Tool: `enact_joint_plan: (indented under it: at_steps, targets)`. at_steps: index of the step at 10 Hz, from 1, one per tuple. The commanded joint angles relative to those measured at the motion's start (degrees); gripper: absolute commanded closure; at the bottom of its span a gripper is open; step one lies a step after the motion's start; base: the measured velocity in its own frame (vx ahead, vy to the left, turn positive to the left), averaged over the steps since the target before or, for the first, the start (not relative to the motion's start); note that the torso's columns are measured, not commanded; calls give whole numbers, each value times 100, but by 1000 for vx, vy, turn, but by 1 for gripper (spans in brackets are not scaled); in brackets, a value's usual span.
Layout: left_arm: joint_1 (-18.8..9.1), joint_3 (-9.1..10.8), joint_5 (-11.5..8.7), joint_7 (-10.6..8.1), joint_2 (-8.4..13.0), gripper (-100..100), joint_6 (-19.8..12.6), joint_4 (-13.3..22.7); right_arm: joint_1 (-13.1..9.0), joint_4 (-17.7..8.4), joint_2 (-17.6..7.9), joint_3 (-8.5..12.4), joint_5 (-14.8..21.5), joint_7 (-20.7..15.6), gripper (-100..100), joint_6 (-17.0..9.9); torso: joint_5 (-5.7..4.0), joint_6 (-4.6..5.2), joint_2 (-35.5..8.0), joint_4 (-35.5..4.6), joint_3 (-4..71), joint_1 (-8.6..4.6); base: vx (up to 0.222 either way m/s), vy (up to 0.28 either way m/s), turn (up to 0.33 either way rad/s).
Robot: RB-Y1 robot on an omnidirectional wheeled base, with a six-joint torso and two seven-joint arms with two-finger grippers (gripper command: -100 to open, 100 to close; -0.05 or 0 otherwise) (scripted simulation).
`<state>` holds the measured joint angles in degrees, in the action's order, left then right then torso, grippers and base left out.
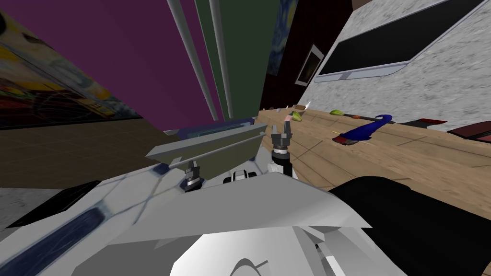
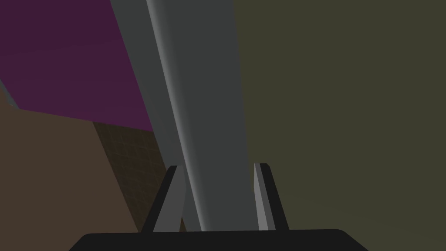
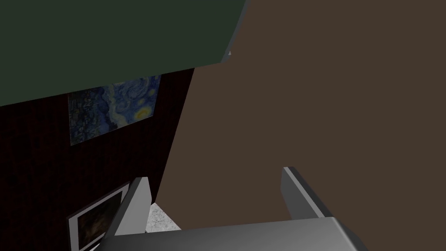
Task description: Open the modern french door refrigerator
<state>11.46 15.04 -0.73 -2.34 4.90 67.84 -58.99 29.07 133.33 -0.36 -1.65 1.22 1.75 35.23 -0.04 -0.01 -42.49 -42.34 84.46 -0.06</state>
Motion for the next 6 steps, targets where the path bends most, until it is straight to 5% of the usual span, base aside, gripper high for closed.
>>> enact_joint_plan:
  at_steps: [1,5,6]
  targets:
    - [33,-17,13,-14,-5,100,5,-29,0,0,0,0,0,0,0,0,-2,-5,1,-3,1,5,-97,-31,0]
    - [181,-53,43,-86,-2,100,49,-151,0,0,0,0,0,0,0,0,-1,-9,-2,0,-2,-1,-173,-65,26]
    - [19,-30,9,-130,109,-100,-255,-261,0,0,0,0,0,0,0,0,-5,-5,6,-2,4,0,-138,-56,37]
